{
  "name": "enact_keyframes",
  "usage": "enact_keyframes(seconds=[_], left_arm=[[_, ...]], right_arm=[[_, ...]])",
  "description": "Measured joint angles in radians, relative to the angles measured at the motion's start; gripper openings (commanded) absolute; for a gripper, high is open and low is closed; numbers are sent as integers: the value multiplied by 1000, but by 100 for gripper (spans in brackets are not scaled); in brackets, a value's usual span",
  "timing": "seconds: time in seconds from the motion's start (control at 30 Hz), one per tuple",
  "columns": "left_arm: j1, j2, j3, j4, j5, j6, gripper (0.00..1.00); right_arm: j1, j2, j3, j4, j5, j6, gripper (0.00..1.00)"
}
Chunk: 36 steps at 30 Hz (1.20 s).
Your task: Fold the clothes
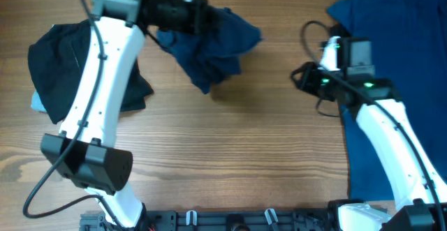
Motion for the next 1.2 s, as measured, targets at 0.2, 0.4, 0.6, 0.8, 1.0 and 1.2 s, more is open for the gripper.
enact_keyframes(seconds=[0.2,0.4,0.6,0.8,1.0,1.2], left_arm=[[-215,0,0,-7,-100,16,4],[-229,4,-1,-187,-418,28,4],[-130,77,-101,-195,-570,31,4],[-91,126,-161,-204,-597,27,4],[-14,69,-161,-200,-580,30,39],[14,53,-169,-273,-583,22,66]], right_arm=[[-230,-78,1,-29,-14,-19,39],[-249,-85,2,-77,-51,-78,39],[-249,-85,2,-77,-72,-90,38],[-249,-85,2,-88,-79,-90,38],[-249,-85,2,-87,-79,-90,39],[-249,-85,2,-89,-82,-91,41]])
